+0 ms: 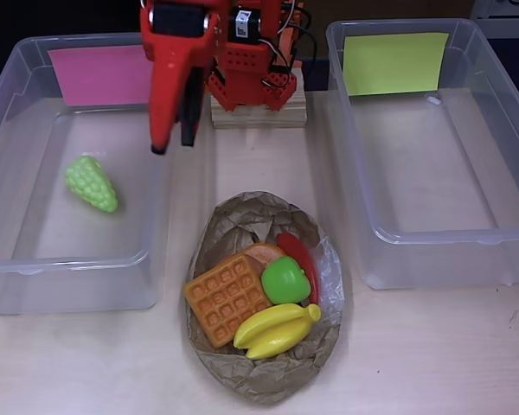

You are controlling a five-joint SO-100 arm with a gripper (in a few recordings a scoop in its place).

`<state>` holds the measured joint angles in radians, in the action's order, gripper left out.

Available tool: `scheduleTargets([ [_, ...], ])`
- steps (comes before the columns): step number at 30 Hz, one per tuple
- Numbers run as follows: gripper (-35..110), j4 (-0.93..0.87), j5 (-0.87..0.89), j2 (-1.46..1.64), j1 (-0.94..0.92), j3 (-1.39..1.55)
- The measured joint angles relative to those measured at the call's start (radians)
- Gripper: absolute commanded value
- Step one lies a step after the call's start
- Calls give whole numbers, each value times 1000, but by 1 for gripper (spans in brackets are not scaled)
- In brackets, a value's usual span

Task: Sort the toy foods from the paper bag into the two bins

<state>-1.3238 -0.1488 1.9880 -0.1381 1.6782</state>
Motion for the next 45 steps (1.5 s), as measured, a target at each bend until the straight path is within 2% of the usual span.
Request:
scheduleTargets([
  [8,37,152,127,-150,152,98],
  [12,42,213,175,-221,215,132],
  [29,41,327,489,-523,354,150],
  [35,39,365,518,-598,353,146],
  [45,27,410,483,-670,351,86],
])
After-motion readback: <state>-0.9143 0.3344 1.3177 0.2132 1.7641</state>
